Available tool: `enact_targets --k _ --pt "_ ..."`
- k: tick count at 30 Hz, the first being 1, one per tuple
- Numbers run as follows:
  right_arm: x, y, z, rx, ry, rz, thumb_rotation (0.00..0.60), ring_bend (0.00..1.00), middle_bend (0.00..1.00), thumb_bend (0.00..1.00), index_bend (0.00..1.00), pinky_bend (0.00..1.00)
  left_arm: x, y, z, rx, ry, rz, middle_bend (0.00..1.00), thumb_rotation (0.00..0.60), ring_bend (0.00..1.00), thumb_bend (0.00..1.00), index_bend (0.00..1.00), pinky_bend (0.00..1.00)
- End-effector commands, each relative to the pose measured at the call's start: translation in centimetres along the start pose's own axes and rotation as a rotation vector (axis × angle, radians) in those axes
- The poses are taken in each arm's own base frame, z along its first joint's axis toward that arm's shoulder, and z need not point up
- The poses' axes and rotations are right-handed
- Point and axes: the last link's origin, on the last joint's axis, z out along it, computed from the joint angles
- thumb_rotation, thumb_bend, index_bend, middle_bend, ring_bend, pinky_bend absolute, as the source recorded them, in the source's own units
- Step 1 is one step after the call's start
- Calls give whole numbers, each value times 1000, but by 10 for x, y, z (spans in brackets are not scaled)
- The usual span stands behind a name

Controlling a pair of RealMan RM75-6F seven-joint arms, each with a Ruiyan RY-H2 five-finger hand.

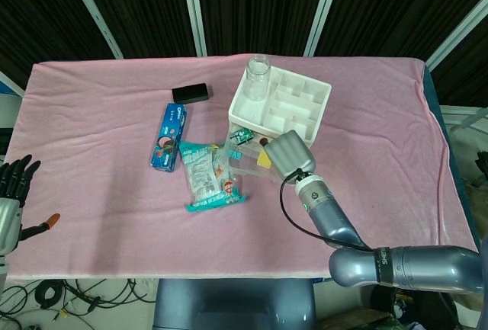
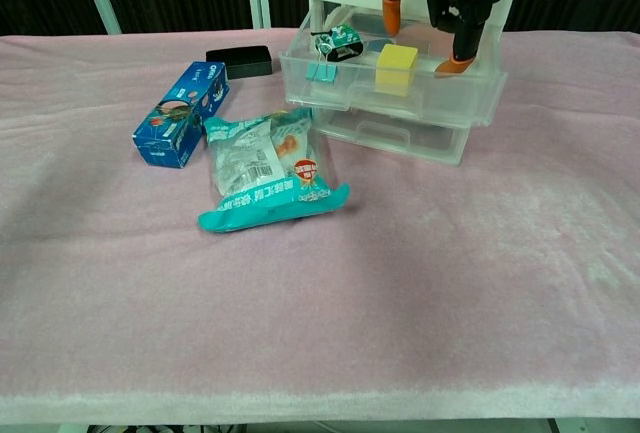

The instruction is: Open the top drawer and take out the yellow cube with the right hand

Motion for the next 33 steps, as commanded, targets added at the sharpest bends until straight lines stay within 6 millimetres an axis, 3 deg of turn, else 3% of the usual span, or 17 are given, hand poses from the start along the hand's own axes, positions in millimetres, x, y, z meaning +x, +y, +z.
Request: enact_targets --k 1,15,33 --pt "0 1 2 -1 -8 3 600 957 901 153 308 884 0 0 0 3 -1 0 0 600 0 0 0 0" --pt "0 -1 10 13 -18 14 600 957 901 154 331 884 0 -1 1 12 -2 1 0 600 0 0 0 0" --pt "-3 -21 17 61 -41 81 600 957 901 155 337 884 -1 -3 2 26 -15 -2 0 600 0 0 0 0"
